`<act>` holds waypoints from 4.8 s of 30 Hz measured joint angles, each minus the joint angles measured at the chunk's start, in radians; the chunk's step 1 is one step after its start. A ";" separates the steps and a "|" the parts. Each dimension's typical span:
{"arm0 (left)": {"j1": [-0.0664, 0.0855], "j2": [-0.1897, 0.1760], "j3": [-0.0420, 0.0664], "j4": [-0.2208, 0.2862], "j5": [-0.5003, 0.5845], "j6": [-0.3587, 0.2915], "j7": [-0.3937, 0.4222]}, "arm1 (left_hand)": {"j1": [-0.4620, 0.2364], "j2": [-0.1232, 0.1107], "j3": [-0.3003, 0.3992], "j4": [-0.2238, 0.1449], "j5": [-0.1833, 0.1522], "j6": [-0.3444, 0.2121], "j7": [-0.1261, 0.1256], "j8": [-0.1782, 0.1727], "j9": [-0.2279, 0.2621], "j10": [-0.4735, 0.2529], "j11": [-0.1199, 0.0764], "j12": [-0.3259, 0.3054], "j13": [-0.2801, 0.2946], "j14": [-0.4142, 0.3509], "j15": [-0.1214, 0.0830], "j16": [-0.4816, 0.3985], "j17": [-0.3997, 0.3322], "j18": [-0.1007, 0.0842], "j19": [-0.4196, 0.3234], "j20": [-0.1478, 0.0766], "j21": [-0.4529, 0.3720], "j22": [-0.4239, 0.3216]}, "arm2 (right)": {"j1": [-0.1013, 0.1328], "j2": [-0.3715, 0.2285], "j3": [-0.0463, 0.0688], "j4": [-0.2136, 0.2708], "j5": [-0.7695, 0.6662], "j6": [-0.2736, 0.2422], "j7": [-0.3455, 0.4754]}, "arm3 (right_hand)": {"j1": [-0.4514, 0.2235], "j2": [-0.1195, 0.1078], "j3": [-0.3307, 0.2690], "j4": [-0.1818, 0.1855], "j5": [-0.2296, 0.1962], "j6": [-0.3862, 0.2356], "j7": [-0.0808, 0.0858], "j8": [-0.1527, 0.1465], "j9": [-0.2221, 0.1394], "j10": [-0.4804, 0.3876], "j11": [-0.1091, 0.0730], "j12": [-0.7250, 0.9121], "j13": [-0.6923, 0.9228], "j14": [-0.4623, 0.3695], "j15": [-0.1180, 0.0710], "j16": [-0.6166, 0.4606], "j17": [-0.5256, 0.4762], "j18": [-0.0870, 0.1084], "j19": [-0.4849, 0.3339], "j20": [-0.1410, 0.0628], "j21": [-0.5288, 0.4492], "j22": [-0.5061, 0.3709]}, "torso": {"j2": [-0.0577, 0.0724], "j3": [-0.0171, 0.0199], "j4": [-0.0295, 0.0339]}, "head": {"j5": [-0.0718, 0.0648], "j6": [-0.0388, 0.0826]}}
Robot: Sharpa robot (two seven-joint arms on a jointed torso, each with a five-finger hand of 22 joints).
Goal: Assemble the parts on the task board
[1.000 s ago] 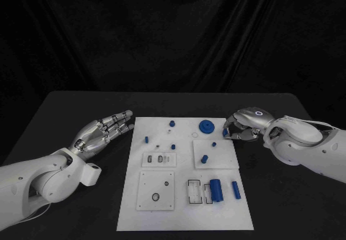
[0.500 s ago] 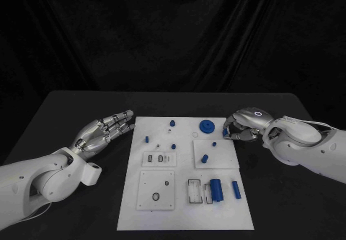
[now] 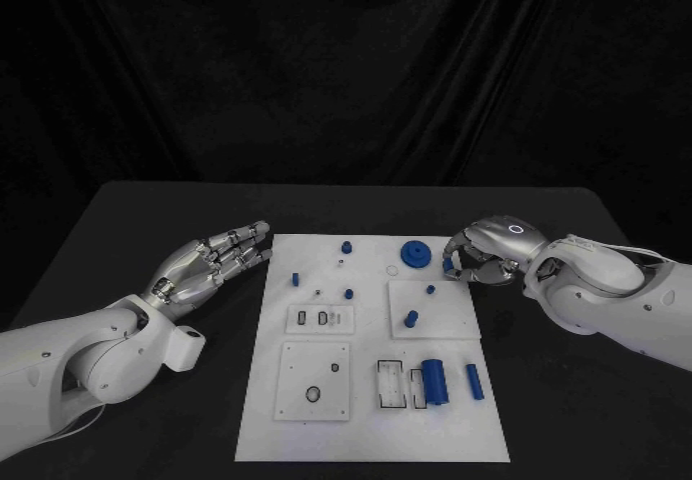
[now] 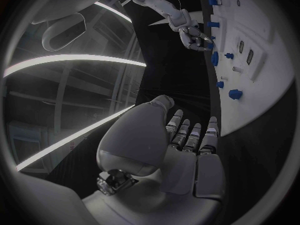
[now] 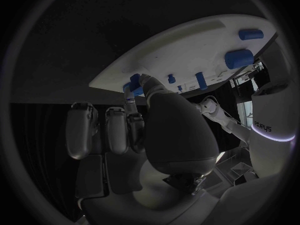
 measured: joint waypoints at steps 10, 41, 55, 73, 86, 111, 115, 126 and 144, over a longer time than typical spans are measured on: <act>0.000 0.000 0.000 0.000 0.000 0.000 0.000 | 0.000 0.000 0.002 -0.002 0.000 0.000 0.000 0.000 0.000 0.003 0.003 0.004 0.000 0.000 0.000 0.004 0.000 0.000 0.000 0.000 0.000 0.000 | 0.010 -0.009 0.000 0.051 0.008 -0.040 0.008 | 0.002 0.001 0.003 -0.003 0.018 0.001 -0.001 0.005 0.008 0.000 0.000 0.000 0.000 0.000 0.000 0.000 0.000 0.000 0.000 0.000 0.000 0.000 | -0.001 -0.0003 -0.0009 | -0.003 -0.004; 0.000 0.009 0.000 -0.008 0.000 0.007 0.000 | 0.000 0.000 0.003 -0.003 0.000 0.000 0.000 0.000 0.000 0.004 0.003 0.006 0.000 0.000 0.000 0.004 0.001 0.000 0.000 0.000 0.000 0.001 | -0.005 -0.003 0.000 0.003 0.018 0.004 -0.011 | 0.002 0.002 0.011 -0.008 0.018 -0.006 0.002 0.005 0.010 0.000 0.000 0.000 0.000 0.000 0.000 -0.016 0.000 0.000 -0.004 -0.004 -0.014 -0.001 | 0.001 -0.0005 -0.0016 | -0.004 -0.009; 0.000 0.010 0.000 -0.011 0.000 0.008 0.000 | 0.000 0.000 0.005 -0.005 0.000 0.000 0.000 0.000 0.000 0.004 0.003 0.006 0.000 0.000 0.000 0.004 0.000 0.000 0.000 0.000 0.000 0.000 | -0.014 -0.009 0.000 -0.007 0.012 0.005 -0.013 | 0.002 0.002 0.017 -0.008 0.015 -0.009 0.005 0.001 0.012 0.000 0.000 0.000 -0.001 0.000 0.000 -0.016 0.000 0.000 -0.004 -0.004 -0.014 -0.001 | 0.000 0.0012 -0.0007 | -0.008 -0.015; 0.000 0.014 0.000 -0.018 0.000 0.011 0.000 | 0.000 0.000 0.005 -0.005 0.000 0.001 0.001 0.000 0.000 0.004 0.003 0.006 0.000 0.000 0.000 0.004 0.000 0.000 0.000 0.000 0.000 0.000 | -0.022 -0.002 0.002 -0.016 0.009 0.002 -0.020 | 0.002 0.002 0.027 -0.012 -0.078 -0.046 0.010 -0.016 0.020 0.000 0.000 0.000 -0.001 0.000 0.000 -0.030 0.000 0.000 -0.011 -0.003 -0.032 -0.001 | -0.001 0.0003 -0.0008 | -0.011 -0.016; 0.000 0.014 0.000 -0.019 0.000 0.012 0.000 | 0.000 0.000 0.005 -0.005 0.000 0.003 0.004 0.000 0.000 0.004 0.003 0.006 -0.001 0.000 0.000 0.004 0.000 0.000 0.000 0.000 0.000 0.000 | -0.027 0.001 0.001 -0.021 0.000 0.011 -0.037 | -0.018 -0.017 0.019 -0.013 -0.190 -0.164 0.020 -0.082 -0.021 0.000 0.000 -0.011 -0.001 0.000 0.000 -0.058 -0.004 0.000 -0.025 -0.003 -0.062 -0.001 | -0.001 -0.0002 -0.0005 | -0.011 -0.017; 0.000 0.007 0.000 -0.018 0.000 0.012 0.000 | 0.000 0.000 0.005 -0.005 0.000 0.003 0.004 0.000 0.000 0.004 0.003 0.007 -0.001 0.000 0.000 0.004 0.000 0.000 0.003 0.004 0.000 0.001 | 0.044 -0.100 0.000 0.156 -0.010 -0.020 -0.049 | -0.072 -0.079 -0.062 0.123 -0.353 -0.215 0.026 -0.092 -0.063 0.000 0.000 -0.020 0.000 0.000 0.000 -0.072 -0.010 0.016 -0.029 0.000 -0.084 0.000 | 0.000 -0.0001 -0.0005 | -0.004 -0.017; 0.000 0.007 0.000 -0.017 0.000 0.012 0.000 | 0.000 0.000 0.005 -0.005 0.000 0.003 0.004 0.000 0.000 0.004 0.003 0.010 -0.001 0.000 0.000 0.004 0.000 0.000 0.003 0.004 0.000 0.001 | 0.076 -0.104 0.001 0.183 0.011 -0.023 -0.049 | -0.077 -0.066 -0.053 0.124 -0.349 -0.214 0.026 -0.084 -0.065 0.000 0.000 -0.020 0.000 0.000 0.000 -0.072 -0.004 0.016 -0.029 0.000 -0.084 0.000 | 0.000 -0.0004 -0.0005 | -0.005 -0.016; 0.000 0.013 0.000 -0.017 0.000 0.012 0.000 | 0.000 0.000 0.005 -0.005 0.000 0.003 0.004 0.000 0.000 0.004 0.003 0.010 -0.001 0.000 0.000 0.004 0.000 0.000 0.003 0.004 0.000 0.001 | 0.105 -0.031 0.001 0.128 0.102 0.010 -0.053 | 0.023 0.009 0.005 0.042 -0.156 -0.181 0.035 -0.064 -0.080 0.003 0.004 -0.020 0.000 0.000 0.000 -0.072 0.001 0.016 -0.025 0.004 -0.089 0.000 | 0.000 -0.0027 0.0002 | -0.008 -0.007; 0.000 0.022 0.000 -0.024 -0.001 0.013 0.000 | 0.000 0.000 0.008 -0.008 0.000 0.003 0.004 0.000 0.000 0.000 0.007 0.010 -0.001 0.000 0.000 0.004 0.000 0.000 0.003 0.003 0.000 0.000 | 0.076 0.109 0.000 -0.014 0.116 0.109 -0.087 | 0.002 -0.005 -0.014 0.033 -0.224 -0.197 0.043 -0.069 -0.097 0.003 0.011 -0.010 0.000 0.003 0.004 -0.042 0.000 0.016 -0.009 0.013 -0.069 0.000 | 0.000 0.0009 0.0014 | -0.013 -0.006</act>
